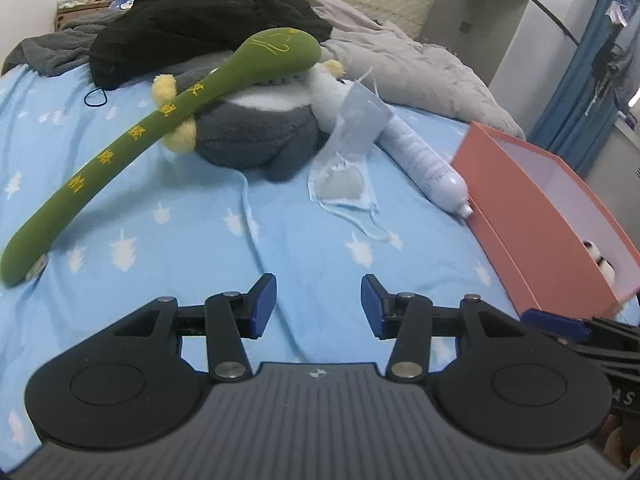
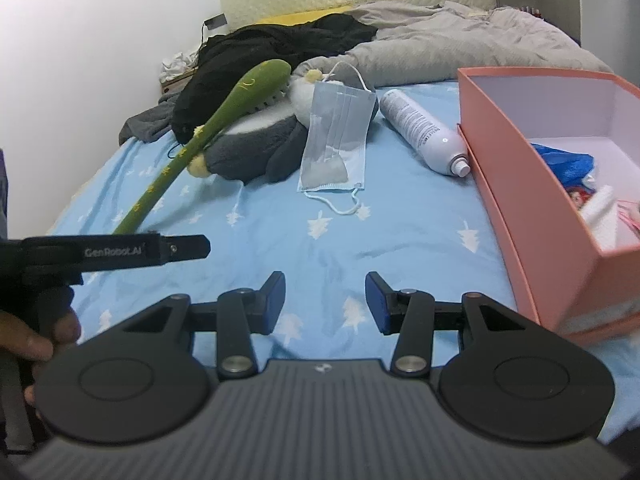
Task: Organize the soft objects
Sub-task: 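Withdraw both open tools from the box toward the face mask, then grasp the blue face mask with the right gripper while the left gripper grasps the clear bag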
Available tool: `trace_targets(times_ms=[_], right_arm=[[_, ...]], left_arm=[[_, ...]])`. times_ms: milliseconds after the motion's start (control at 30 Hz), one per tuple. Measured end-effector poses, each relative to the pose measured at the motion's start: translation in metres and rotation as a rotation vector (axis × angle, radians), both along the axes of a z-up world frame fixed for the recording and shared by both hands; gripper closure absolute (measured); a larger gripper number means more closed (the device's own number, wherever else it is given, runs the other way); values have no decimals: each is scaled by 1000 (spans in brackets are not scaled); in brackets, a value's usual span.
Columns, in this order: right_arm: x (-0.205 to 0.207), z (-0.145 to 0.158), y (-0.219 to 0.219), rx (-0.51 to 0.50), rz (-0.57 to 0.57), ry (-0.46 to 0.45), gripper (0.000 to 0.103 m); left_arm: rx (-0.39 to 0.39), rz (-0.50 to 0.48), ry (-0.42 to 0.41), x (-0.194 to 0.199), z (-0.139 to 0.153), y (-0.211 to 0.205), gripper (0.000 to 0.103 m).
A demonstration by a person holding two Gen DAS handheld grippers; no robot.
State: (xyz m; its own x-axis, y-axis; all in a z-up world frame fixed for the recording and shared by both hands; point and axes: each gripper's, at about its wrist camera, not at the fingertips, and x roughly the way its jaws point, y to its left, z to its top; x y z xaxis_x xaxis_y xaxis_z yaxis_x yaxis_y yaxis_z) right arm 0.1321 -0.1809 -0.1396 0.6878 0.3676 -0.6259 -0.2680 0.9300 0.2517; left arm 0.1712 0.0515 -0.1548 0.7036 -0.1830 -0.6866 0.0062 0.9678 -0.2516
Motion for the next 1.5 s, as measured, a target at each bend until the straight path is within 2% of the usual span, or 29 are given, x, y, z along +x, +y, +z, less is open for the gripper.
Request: trace_targets(times_ms=[67, 233, 500, 667, 800, 867, 933, 967, 1000, 1133, 1167, 1300, 1500], right_arm=[[12, -3, 0, -1, -12, -8, 41], [53, -17, 2, -14, -16, -5, 41], [127, -49, 17, -19, 33, 6, 42], [168, -69, 28, -33, 48, 13, 45], [191, -84, 37, -54, 63, 6, 48], [200, -89, 43, -67, 71, -5, 49], [206, -93, 48, -83, 81, -19, 52], [209, -94, 51, -90, 92, -26, 57], [211, -94, 54, -93, 108, -29, 66], [213, -93, 60, -103, 151, -35, 84], [212, -93, 61, -113, 152, -38, 91], [211, -88, 62, -109, 130, -23, 97], [193, -78, 56, -117, 87, -17, 98]], left_arm=[[-11, 2, 2, 16, -5, 1, 50], [-43, 2, 12, 61, -17, 1, 50], [-137, -8, 41, 133, -41, 0, 50], [-140, -27, 39, 167, -54, -4, 50], [-97, -50, 31, 186, -63, -13, 50], [-104, -57, 46, 195, -69, -15, 50], [-115, -58, 57, 202, -74, -15, 52], [-117, -56, 58, 205, -76, -15, 59], [-119, -55, 60, 207, -77, -15, 64], [-128, -38, 64, 211, -79, -12, 82], [-129, -33, 62, 211, -78, -11, 86], [-159, -10, 55, 202, -71, -3, 93], [-189, -3, 30, 175, -50, -3, 95]])
